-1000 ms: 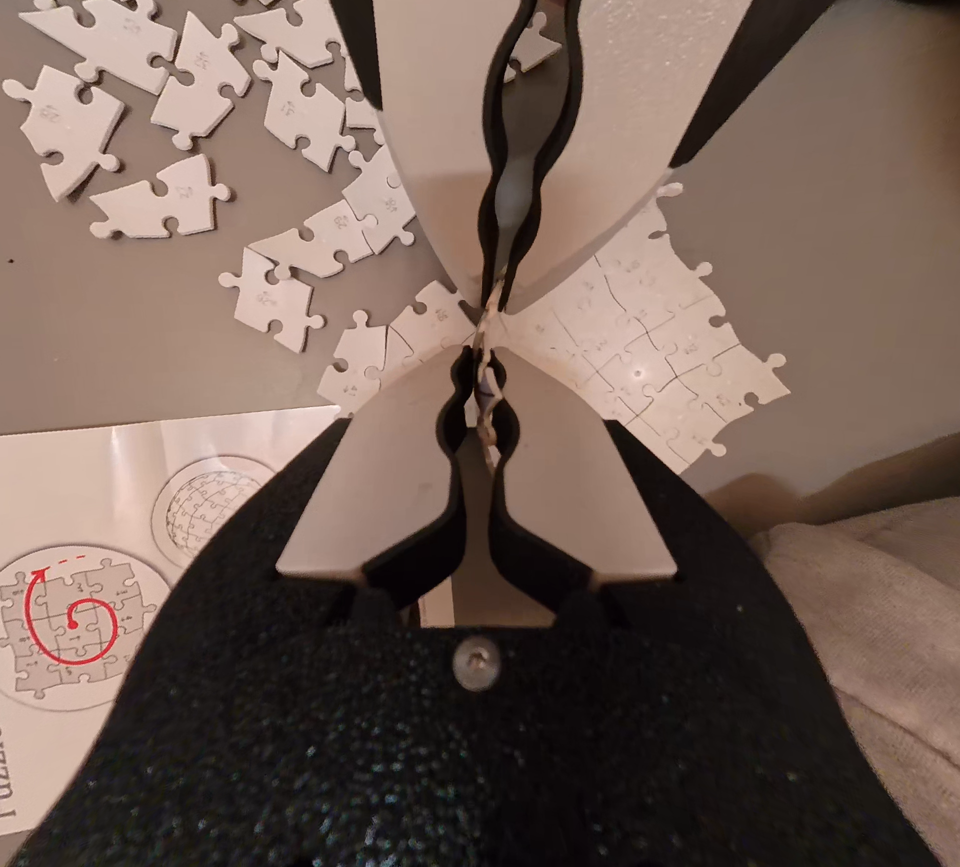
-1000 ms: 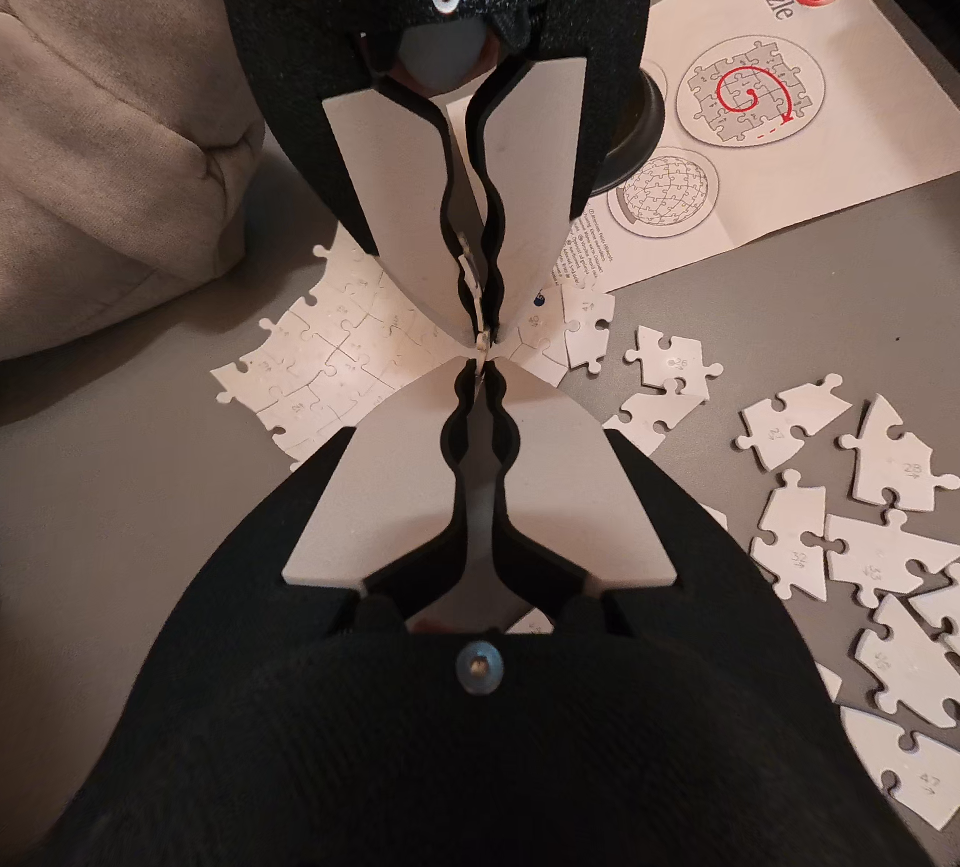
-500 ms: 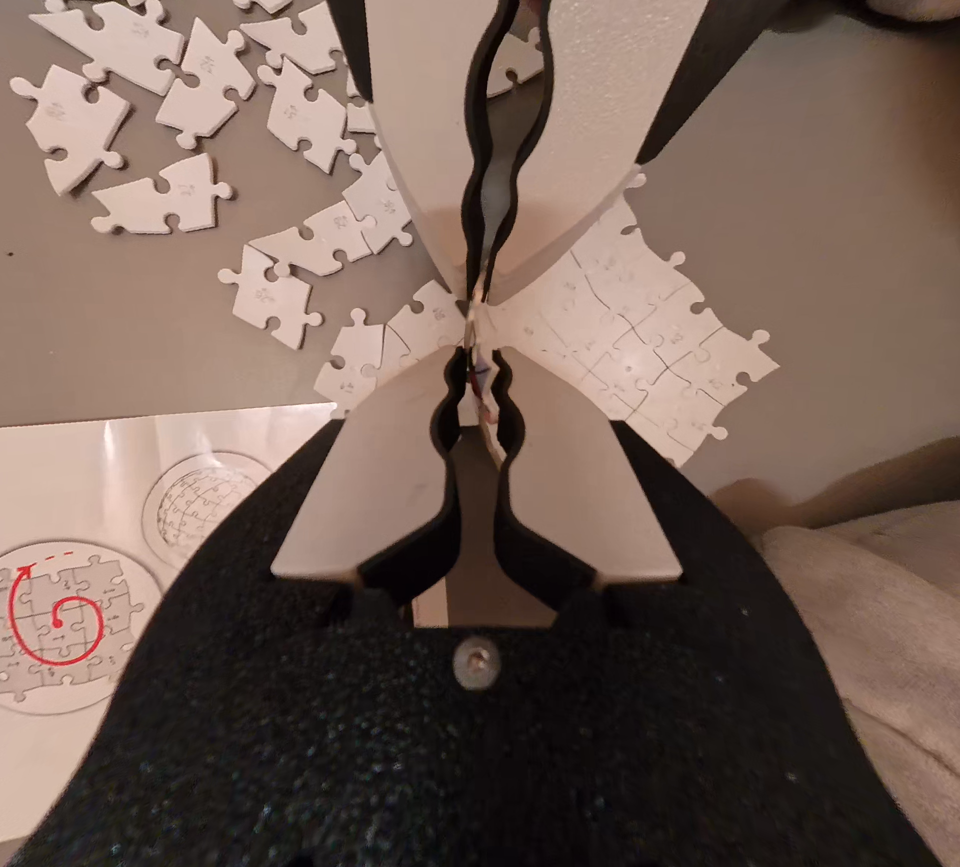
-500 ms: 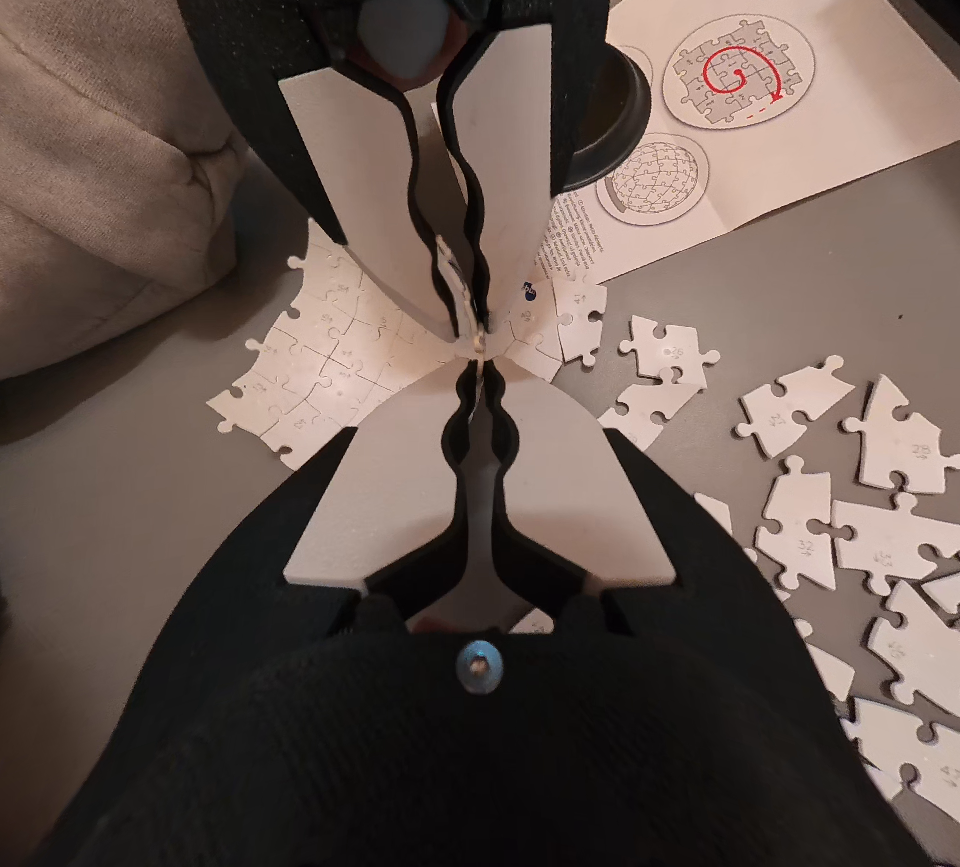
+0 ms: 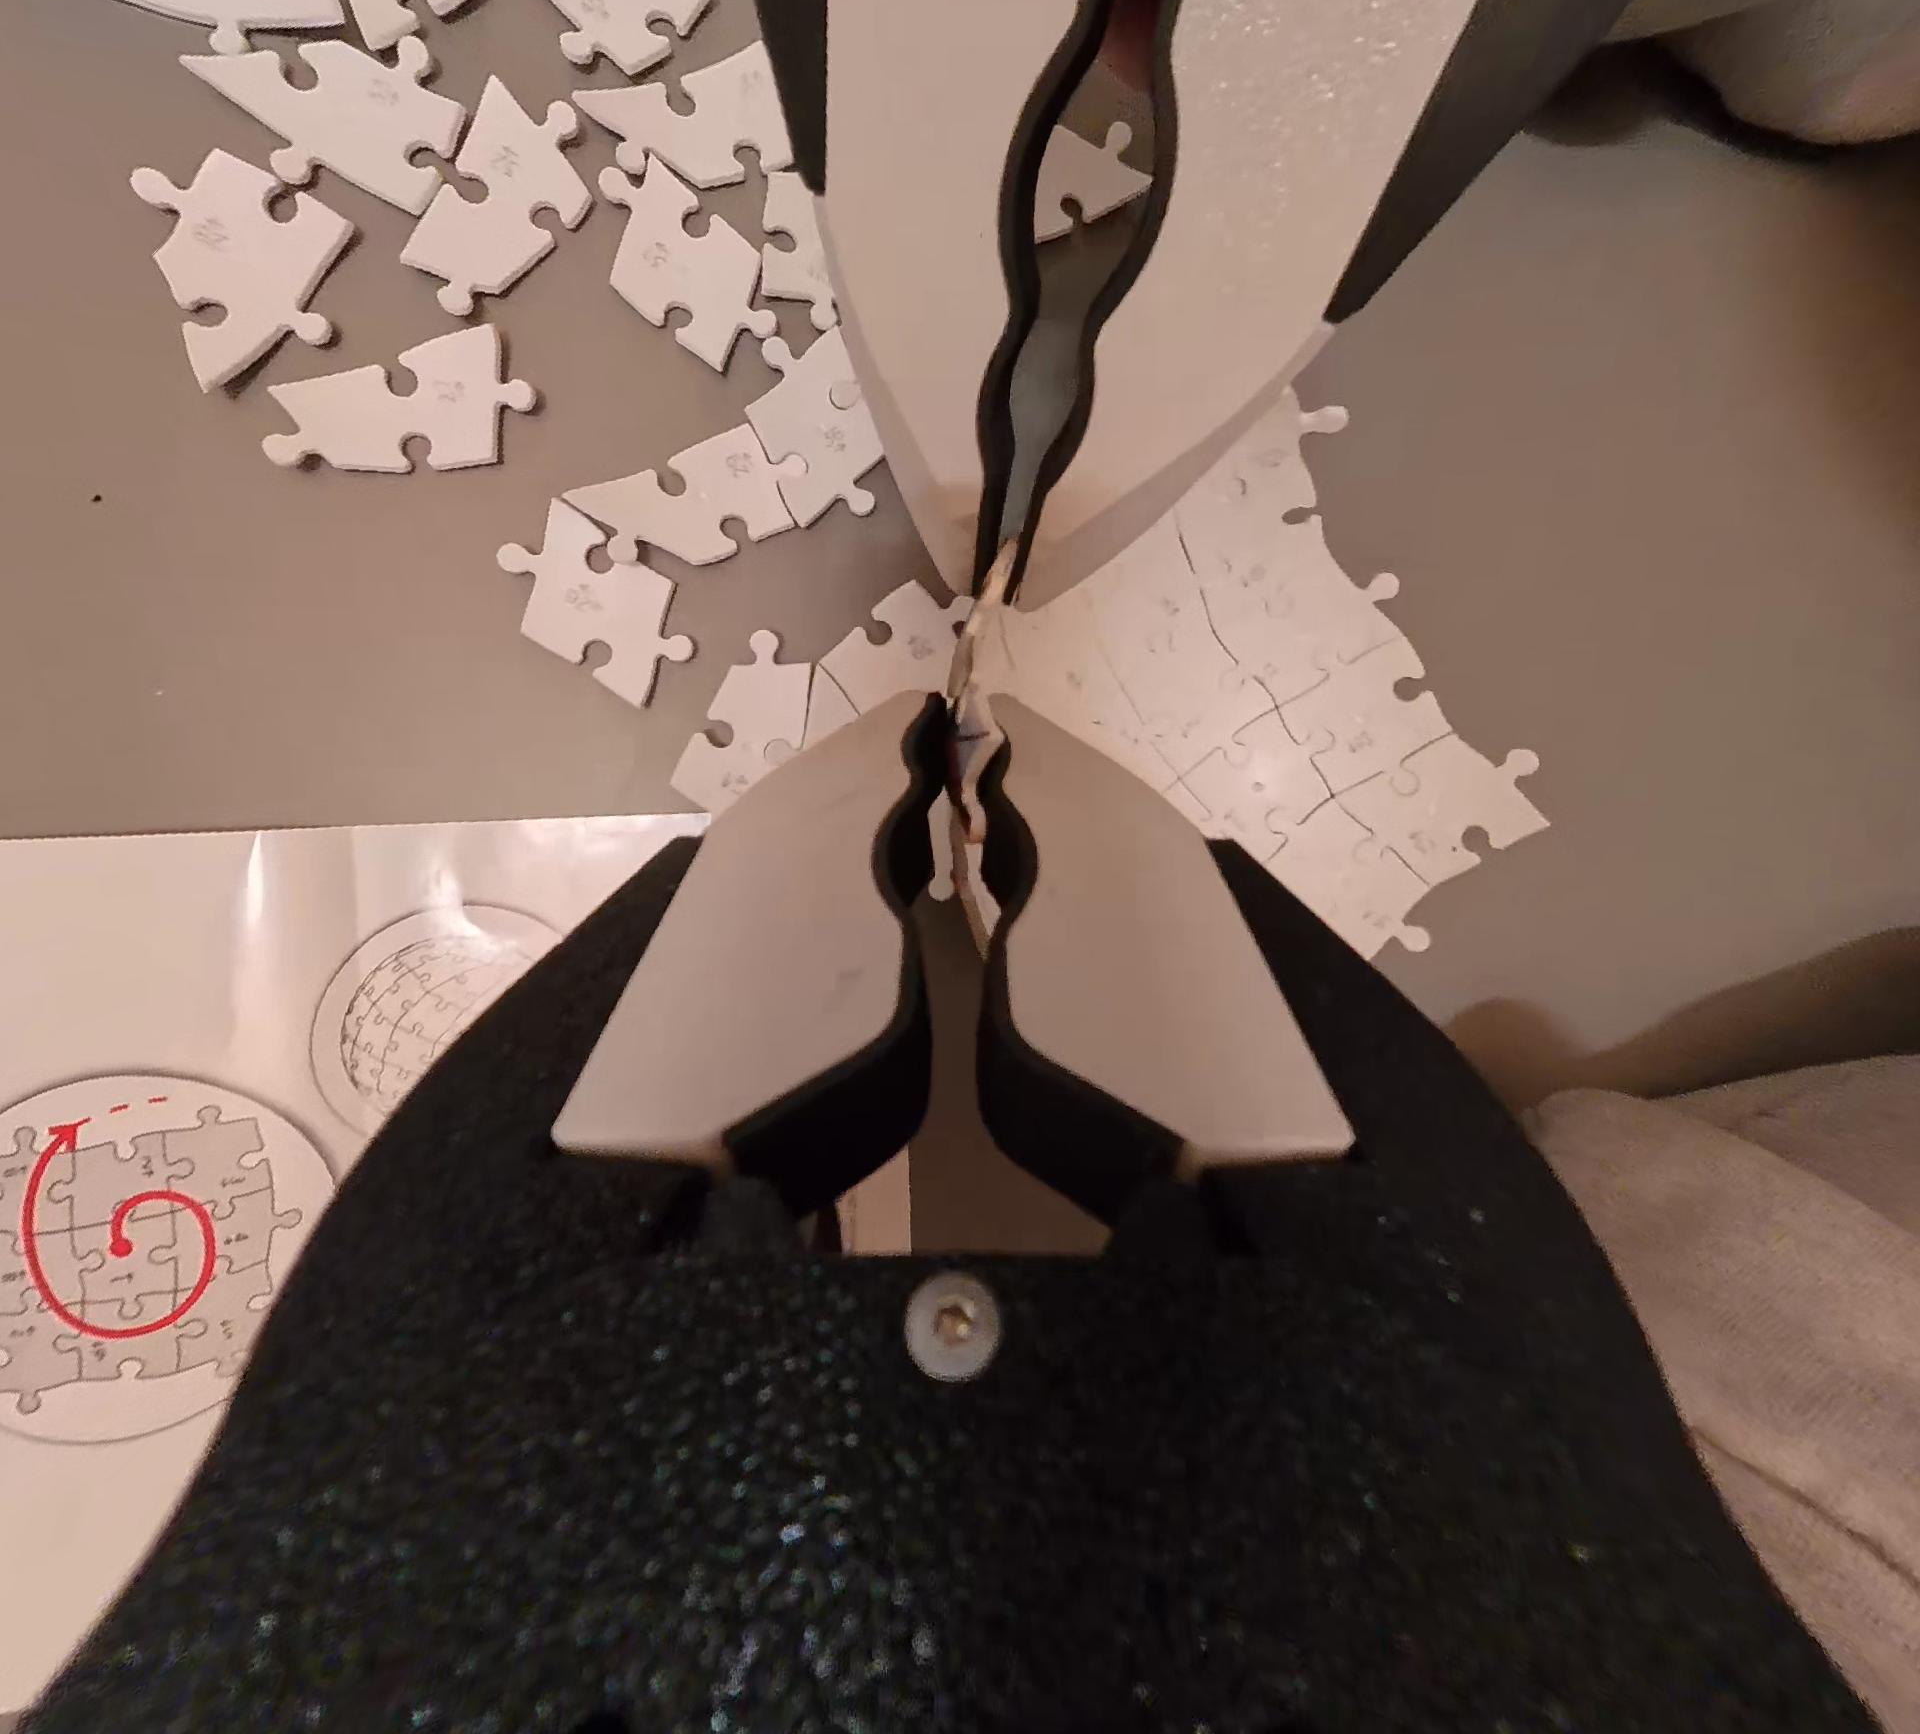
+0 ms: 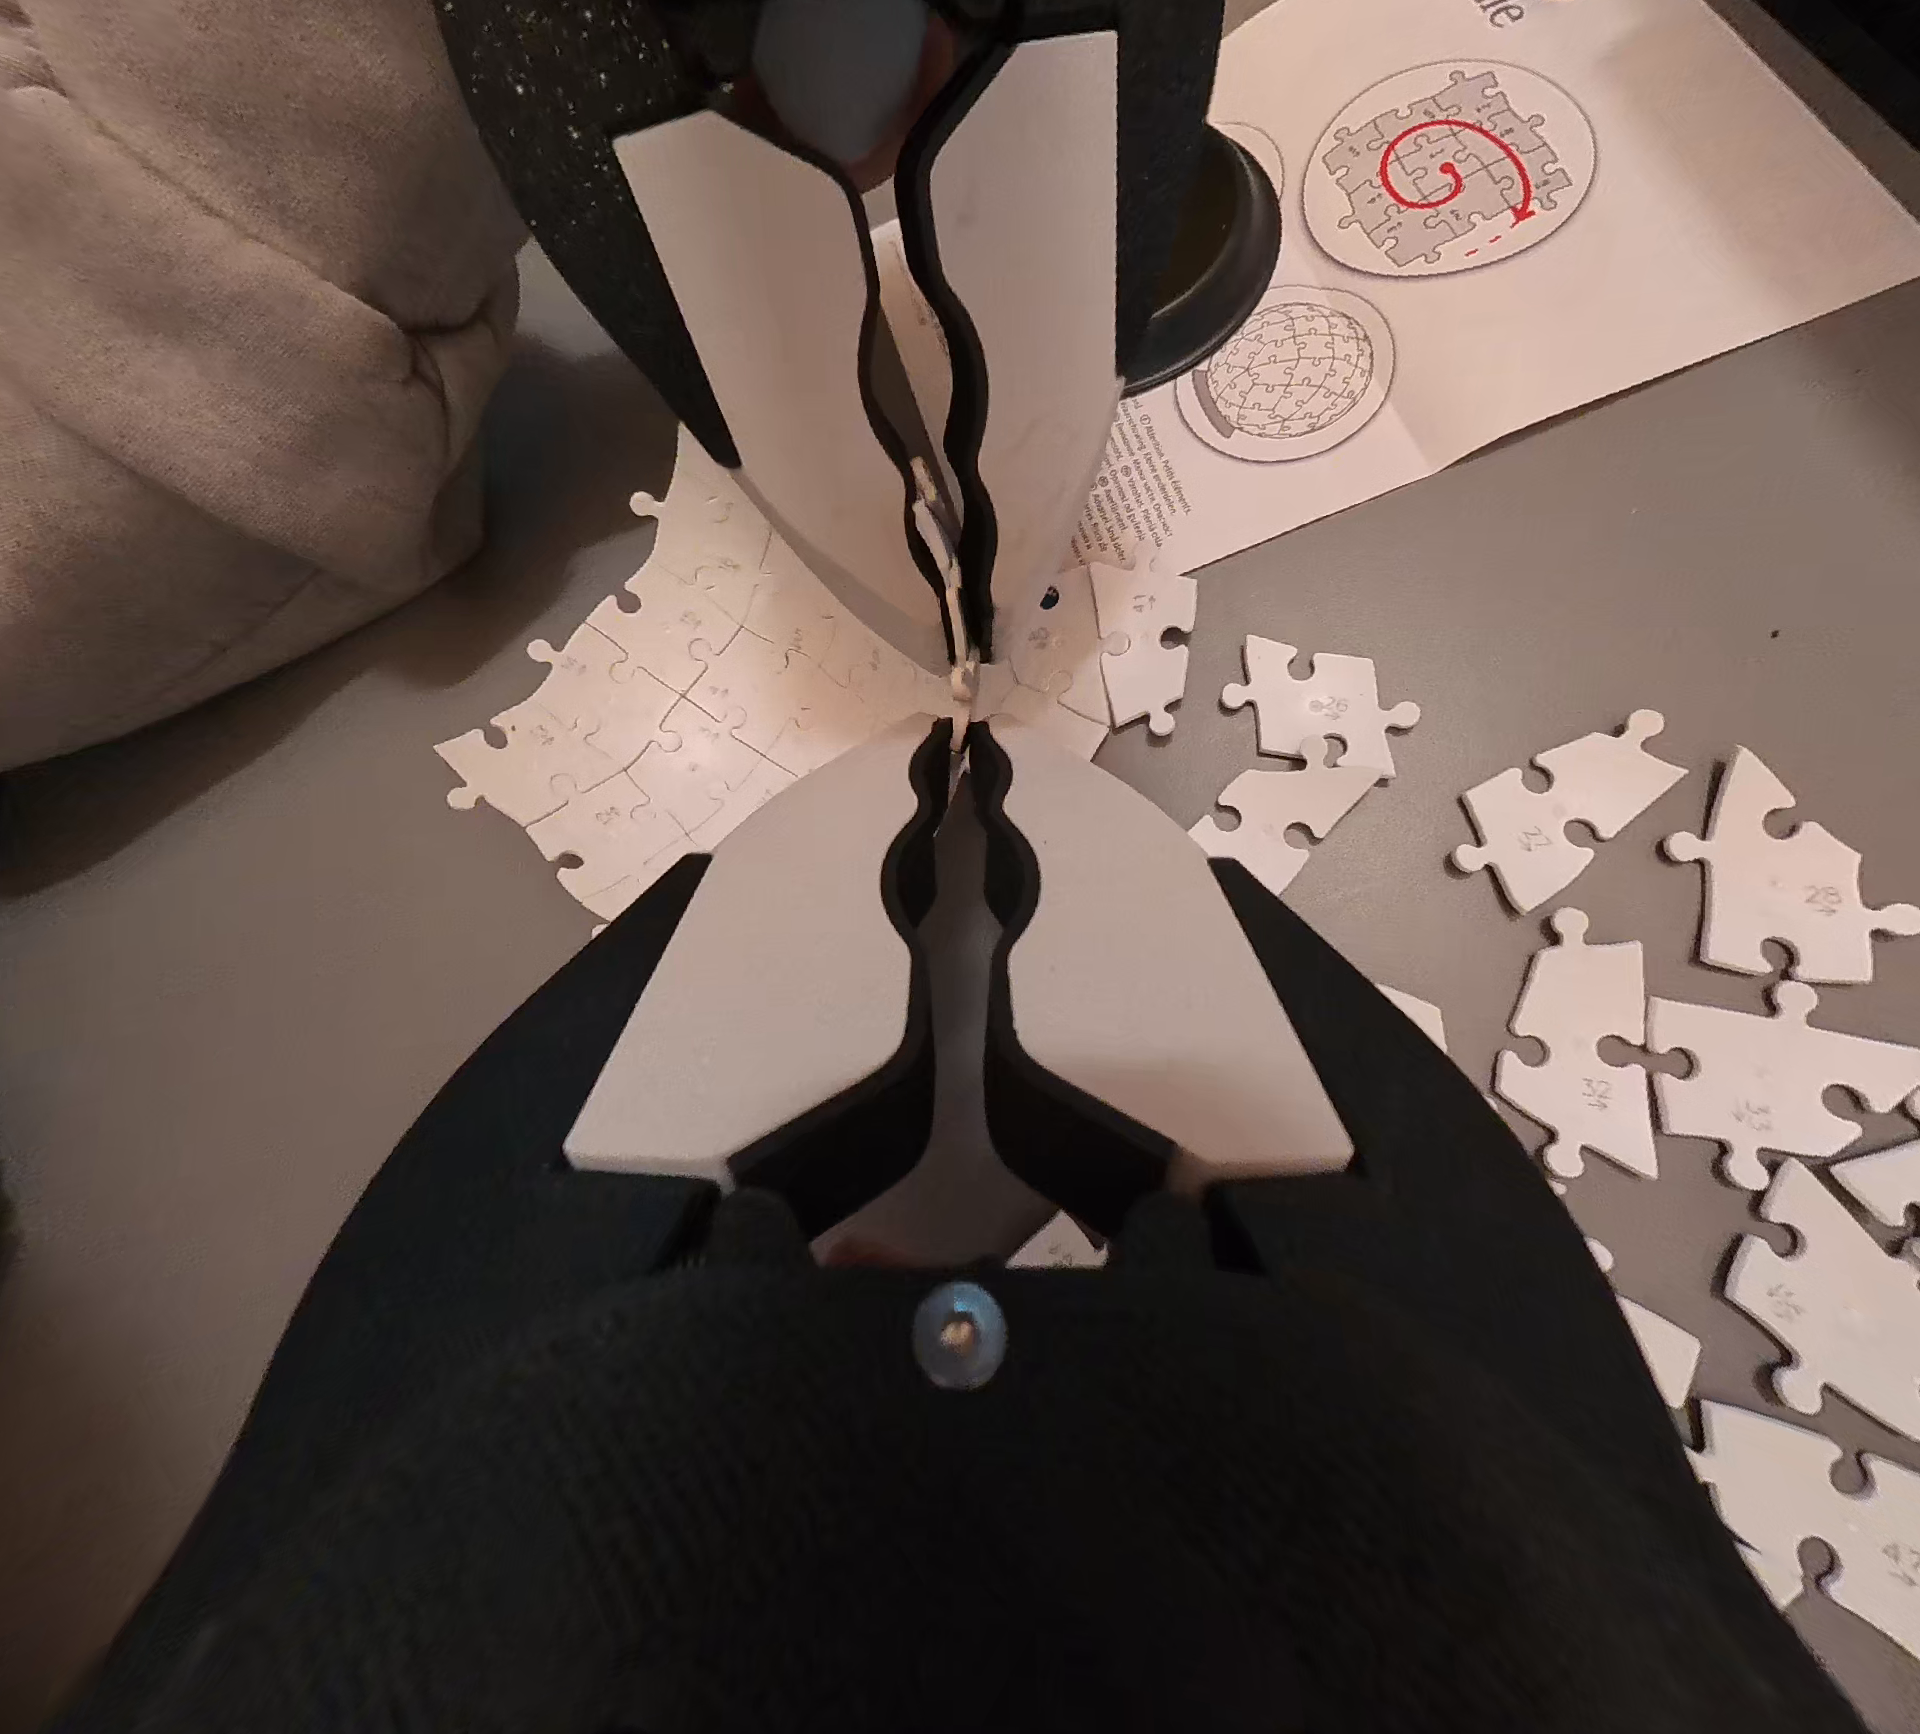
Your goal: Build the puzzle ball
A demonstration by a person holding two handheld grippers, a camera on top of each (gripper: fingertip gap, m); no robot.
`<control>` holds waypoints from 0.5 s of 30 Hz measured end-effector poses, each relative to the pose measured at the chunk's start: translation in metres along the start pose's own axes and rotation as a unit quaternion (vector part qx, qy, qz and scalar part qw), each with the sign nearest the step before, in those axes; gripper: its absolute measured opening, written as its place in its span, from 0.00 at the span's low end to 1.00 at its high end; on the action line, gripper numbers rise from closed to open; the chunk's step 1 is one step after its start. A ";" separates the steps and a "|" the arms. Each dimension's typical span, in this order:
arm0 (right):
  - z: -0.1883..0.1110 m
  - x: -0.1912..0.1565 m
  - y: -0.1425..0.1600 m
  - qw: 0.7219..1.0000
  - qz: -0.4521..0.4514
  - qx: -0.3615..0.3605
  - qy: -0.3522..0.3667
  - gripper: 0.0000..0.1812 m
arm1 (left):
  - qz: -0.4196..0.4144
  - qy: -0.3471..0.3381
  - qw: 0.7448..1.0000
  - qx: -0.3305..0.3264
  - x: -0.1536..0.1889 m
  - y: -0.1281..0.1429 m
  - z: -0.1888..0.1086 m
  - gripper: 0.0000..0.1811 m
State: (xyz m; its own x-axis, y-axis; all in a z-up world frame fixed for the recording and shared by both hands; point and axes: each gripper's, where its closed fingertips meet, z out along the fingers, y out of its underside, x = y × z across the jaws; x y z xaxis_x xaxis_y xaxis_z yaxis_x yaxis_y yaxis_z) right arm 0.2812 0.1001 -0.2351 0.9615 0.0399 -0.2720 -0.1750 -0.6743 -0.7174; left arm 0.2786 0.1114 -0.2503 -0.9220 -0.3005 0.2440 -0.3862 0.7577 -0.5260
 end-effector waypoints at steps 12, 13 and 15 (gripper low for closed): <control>-0.002 -0.001 -0.003 1.000 -0.020 0.018 -0.012 0.02 | 0.008 0.004 1.000 0.005 -0.002 -0.001 -0.001 0.02; -0.001 -0.001 -0.003 1.000 -0.023 0.018 -0.011 0.02 | 0.008 0.004 1.000 0.006 -0.002 -0.001 -0.001 0.02; -0.001 -0.001 -0.002 0.999 -0.028 0.014 -0.008 0.02 | 0.007 0.006 1.000 0.002 -0.003 0.000 0.000 0.02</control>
State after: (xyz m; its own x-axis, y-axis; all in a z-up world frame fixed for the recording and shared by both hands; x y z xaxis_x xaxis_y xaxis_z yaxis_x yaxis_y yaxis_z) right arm 0.2808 0.1011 -0.2328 0.9667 0.0884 -0.2402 -0.1267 -0.6501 -0.7492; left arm 0.2810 0.1121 -0.2508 -0.9270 -0.2830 0.2461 -0.3733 0.7592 -0.5332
